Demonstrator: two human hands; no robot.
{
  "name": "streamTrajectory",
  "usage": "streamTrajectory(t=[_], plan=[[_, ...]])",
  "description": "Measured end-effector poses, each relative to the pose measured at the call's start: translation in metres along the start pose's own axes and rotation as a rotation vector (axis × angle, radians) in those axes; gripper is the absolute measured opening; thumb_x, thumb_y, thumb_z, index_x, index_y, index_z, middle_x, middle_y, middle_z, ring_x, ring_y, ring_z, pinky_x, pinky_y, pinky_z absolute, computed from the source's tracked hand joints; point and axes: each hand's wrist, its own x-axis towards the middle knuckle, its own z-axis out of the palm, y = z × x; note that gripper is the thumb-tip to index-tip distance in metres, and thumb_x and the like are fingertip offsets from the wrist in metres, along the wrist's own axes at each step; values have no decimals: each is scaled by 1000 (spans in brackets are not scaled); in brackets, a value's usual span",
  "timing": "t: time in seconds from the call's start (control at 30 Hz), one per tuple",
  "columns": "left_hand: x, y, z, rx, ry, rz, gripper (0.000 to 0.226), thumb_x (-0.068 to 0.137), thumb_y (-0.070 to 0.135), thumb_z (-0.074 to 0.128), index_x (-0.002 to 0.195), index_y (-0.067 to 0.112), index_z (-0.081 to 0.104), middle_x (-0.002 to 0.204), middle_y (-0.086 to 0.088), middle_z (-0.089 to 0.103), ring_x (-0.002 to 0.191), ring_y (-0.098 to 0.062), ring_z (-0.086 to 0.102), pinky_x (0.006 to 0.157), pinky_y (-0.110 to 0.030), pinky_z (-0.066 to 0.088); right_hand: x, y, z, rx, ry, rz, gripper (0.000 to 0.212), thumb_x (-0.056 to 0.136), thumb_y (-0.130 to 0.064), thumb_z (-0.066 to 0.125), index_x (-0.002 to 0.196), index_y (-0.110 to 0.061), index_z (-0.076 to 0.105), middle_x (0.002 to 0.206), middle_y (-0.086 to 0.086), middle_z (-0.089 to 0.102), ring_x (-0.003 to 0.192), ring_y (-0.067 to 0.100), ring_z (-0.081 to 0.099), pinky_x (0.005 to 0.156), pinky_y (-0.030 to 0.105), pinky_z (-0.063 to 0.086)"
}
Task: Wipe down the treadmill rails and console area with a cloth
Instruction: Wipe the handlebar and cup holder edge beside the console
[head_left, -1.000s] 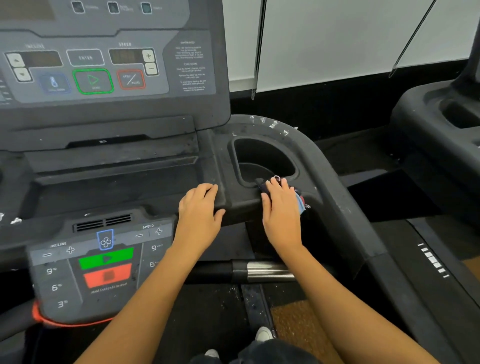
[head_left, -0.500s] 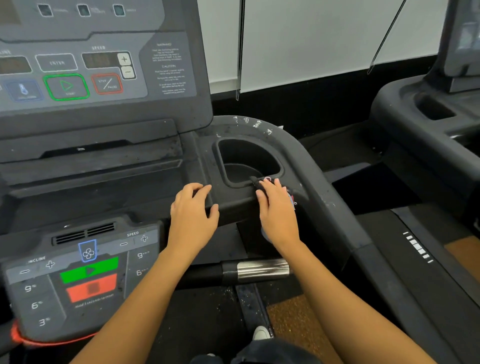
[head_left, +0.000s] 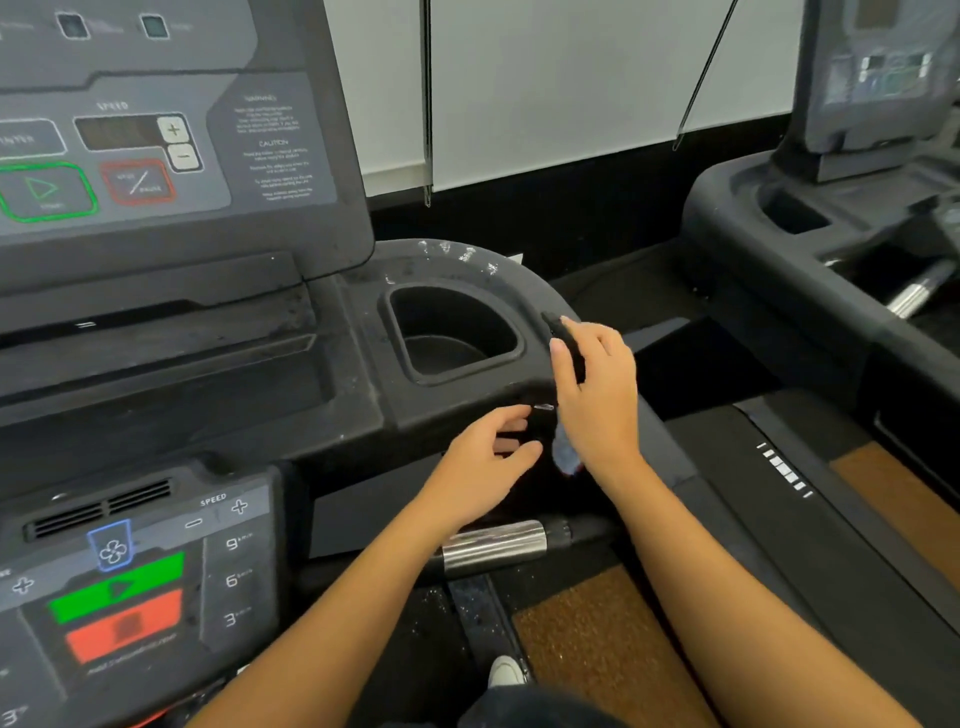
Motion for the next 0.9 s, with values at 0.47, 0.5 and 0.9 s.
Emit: streamTrajectory(t=[0.47, 0.5, 0.9], plan=[[-7, -50, -3, 113, 9, -98, 38, 94, 24, 50, 132, 23, 48, 126, 7, 52, 106, -4, 53, 84, -16, 40, -1, 56, 7, -771, -336, -389, 33, 82, -29, 69, 106, -6, 67, 108, 9, 66, 90, 32, 61, 68, 41, 50], [-8, -51, -3, 110, 10, -95, 37, 94, 24, 50, 131, 23, 49, 126, 7, 53, 105, -3, 53, 83, -15, 40, -3, 56, 5, -723, -334, -380, 30, 82, -25, 70, 104, -5, 67, 104, 12, 65, 88, 33, 60, 67, 42, 50], [1, -22, 14, -346, 101, 34, 36, 89, 32, 57, 123, 34, 45, 123, 6, 55, 111, -5, 54, 94, -21, 44, -25, 2, -2, 173, -426, 137, 13, 87, -28, 65, 91, -18, 58, 90, -6, 59, 82, 0, 54, 72, 4, 39]])
